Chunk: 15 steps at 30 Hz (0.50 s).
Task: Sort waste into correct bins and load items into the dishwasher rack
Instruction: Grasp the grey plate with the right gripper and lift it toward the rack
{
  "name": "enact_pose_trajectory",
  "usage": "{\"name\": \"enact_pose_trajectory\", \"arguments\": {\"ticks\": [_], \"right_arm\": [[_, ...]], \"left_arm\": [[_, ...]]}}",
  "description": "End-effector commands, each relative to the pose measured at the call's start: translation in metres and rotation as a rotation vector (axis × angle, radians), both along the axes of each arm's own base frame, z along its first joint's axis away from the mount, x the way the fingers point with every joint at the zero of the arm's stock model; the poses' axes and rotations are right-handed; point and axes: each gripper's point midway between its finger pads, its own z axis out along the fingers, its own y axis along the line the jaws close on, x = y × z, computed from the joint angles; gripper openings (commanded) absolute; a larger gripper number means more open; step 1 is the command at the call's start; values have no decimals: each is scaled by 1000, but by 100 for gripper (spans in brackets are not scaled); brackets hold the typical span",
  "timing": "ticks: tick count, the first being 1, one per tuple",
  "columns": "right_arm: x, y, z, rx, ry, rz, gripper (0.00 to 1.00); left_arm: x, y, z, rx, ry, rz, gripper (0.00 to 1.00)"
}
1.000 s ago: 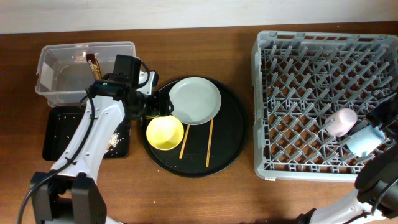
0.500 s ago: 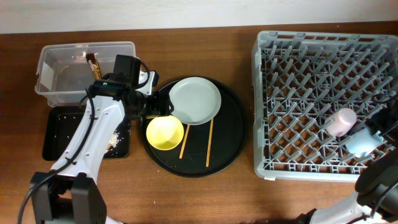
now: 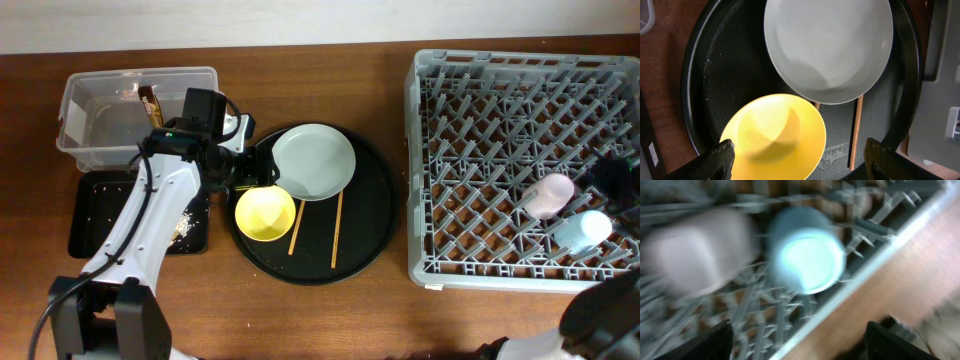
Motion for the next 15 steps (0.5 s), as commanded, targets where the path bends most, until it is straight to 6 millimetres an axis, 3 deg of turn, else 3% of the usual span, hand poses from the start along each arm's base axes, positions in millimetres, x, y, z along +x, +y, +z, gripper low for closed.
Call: {"name": "enact_pose_trajectory", "arguments": {"ticks": [1, 3, 7, 10, 12, 15], "right_arm": [[45, 74, 50, 63, -266, 352, 85], [57, 115, 61, 51, -305, 520, 85], [77, 208, 65, 59, -347, 827, 85], [88, 275, 66, 62, -407, 1018, 85], [92, 320, 59, 88, -423, 1103, 85], [94, 364, 33, 136, -377, 1158, 84]], "left_arm": [[-1, 1, 9, 10, -30, -18, 82], [-5, 6, 6, 42, -12, -8, 82], [-15, 47, -4, 242, 45, 102, 83], [-18, 63, -1, 246, 55, 143, 86], [-20, 76, 1, 242, 68, 194, 87], [-21, 88, 1, 243, 80, 226, 87]]}}
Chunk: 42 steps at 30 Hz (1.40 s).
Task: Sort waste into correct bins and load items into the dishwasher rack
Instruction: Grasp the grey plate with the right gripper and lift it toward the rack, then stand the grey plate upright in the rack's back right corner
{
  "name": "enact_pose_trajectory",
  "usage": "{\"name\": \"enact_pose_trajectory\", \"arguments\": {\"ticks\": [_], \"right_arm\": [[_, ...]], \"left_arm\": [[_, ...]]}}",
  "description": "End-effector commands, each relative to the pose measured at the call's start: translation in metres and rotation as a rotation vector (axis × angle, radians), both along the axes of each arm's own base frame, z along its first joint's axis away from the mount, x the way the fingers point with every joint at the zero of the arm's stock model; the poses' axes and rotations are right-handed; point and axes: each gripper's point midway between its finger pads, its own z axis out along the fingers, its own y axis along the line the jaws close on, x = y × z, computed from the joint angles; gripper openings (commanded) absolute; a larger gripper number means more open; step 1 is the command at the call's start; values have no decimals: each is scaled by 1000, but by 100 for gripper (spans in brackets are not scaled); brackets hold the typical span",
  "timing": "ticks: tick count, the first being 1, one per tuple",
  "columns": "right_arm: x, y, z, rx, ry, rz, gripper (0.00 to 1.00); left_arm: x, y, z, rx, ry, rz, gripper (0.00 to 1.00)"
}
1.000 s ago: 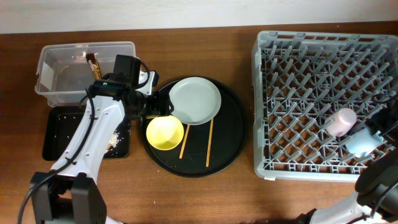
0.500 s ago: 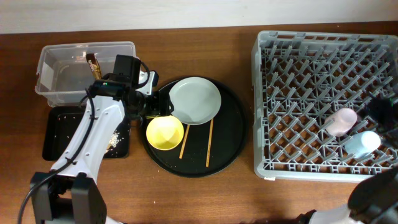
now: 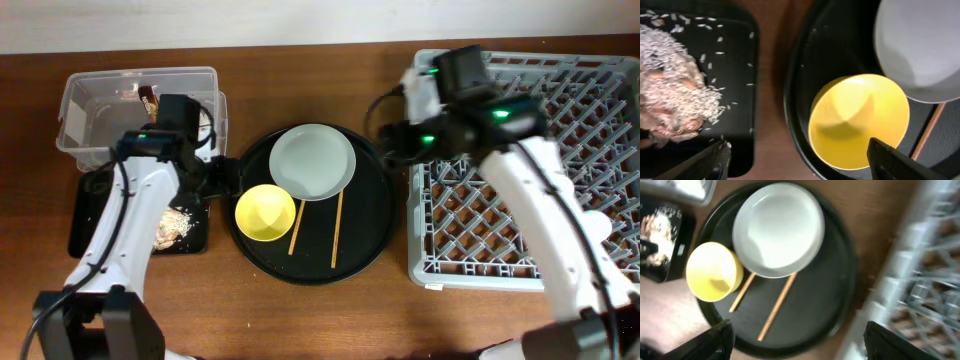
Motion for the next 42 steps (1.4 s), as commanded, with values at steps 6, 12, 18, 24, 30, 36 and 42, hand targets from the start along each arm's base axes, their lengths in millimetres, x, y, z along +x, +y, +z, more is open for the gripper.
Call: {"name": "enact_pose_trajectory", "arguments": {"ticks": [6, 12, 18, 24, 30, 36, 42], "right_arm": [[22, 53, -130, -102, 244, -57, 76], [36, 49, -197, -175, 310, -125, 58], [40, 50, -211, -174, 325, -151, 28], [62, 33, -175, -136, 247, -181, 6], [79, -9, -86, -123, 71, -128, 4], [97, -149, 57, -316, -329, -391, 4], [74, -304, 128, -602, -511, -804, 4]], "left_arm": [[0, 15, 8, 12, -22, 53, 87], [1, 15, 9, 12, -26, 53, 87], [1, 15, 8, 11, -25, 53, 87], [1, 14, 9, 8, -25, 52, 87], [1, 14, 9, 8, -25, 52, 87], [1, 14, 9, 8, -25, 52, 87], [1, 14, 8, 8, -24, 52, 87]]}}
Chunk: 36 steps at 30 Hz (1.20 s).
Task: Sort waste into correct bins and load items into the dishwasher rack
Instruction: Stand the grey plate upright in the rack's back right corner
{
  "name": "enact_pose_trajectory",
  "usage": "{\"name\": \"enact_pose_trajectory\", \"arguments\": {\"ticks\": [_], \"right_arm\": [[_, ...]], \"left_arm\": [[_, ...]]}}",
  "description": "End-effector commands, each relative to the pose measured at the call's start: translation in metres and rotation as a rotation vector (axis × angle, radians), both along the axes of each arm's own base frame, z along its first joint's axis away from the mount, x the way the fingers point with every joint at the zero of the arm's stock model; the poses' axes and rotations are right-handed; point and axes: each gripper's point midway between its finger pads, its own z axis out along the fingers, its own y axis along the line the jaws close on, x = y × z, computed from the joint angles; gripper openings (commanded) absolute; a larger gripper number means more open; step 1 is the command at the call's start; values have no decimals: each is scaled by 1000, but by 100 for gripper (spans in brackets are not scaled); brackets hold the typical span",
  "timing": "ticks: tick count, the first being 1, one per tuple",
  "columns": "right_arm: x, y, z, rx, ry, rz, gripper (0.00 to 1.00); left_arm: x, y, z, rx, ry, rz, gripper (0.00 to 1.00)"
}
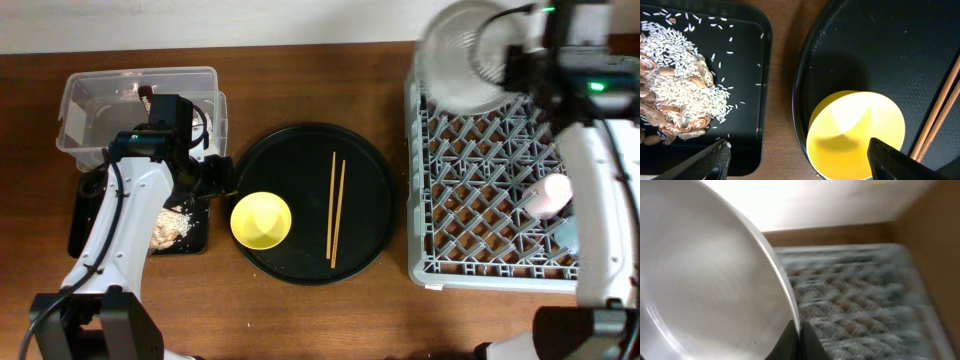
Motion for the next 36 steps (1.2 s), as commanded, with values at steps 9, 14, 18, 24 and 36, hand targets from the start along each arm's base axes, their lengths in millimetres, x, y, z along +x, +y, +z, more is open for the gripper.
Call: {"name": "enact_pose_trajectory", "arguments": {"ticks": [9, 14, 18, 24, 36], "right_arm": [[-37, -197, 25, -443, 56, -490, 4], [-31, -220, -12, -480, 185, -474, 4], [-34, -238, -36, -504, 257, -528, 4], [-38, -240, -86, -419, 318, -611, 4], [-16, -167, -77, -226, 181, -572, 79]], "left_arm": [[-5, 3, 6, 1, -2, 16, 87], [-5, 3, 6, 1, -2, 16, 87], [-5, 3, 6, 1, -2, 16, 87], [-4, 2, 7, -1, -4, 16, 87], [-4, 0, 7, -13, -5, 13, 87]]}}
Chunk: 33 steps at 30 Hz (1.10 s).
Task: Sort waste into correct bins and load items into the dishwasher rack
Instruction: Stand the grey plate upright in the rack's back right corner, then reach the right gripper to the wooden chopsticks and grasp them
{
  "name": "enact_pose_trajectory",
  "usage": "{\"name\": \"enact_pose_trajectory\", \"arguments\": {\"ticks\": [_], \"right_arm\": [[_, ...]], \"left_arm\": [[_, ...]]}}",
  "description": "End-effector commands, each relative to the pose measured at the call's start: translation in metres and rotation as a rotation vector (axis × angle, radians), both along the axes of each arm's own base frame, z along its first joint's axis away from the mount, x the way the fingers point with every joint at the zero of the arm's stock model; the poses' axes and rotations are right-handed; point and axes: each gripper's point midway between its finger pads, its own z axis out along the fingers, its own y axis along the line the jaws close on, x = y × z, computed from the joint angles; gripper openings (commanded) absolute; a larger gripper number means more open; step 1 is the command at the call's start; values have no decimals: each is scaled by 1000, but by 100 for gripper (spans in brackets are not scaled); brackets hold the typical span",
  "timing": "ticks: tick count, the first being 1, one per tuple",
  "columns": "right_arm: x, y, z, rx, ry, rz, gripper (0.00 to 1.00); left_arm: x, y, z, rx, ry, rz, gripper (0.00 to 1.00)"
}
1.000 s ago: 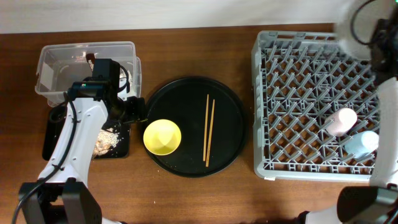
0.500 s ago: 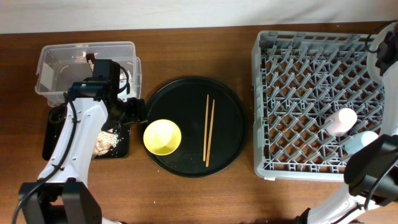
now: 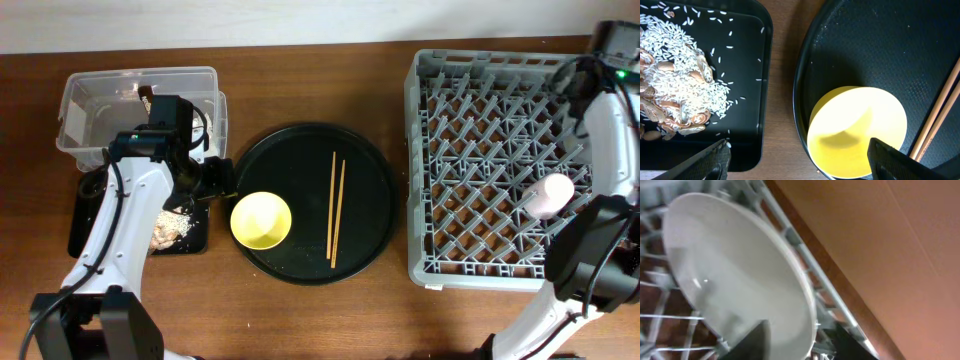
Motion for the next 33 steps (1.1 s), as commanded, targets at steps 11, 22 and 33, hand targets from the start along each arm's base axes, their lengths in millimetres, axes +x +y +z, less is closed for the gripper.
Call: {"name": "enact_pose_trajectory", "arguments": {"ticks": [11, 22, 33], "right_arm": [[-8, 324, 27, 833, -5, 746, 98], [-107, 474, -114, 938, 388, 800, 91], [-109, 470, -177, 859, 314, 829, 74]], "left_arm": [[0, 0, 8, -13, -22, 13, 99], [0, 0, 8, -13, -22, 13, 99], [0, 0, 8, -14, -22, 14, 99]]}}
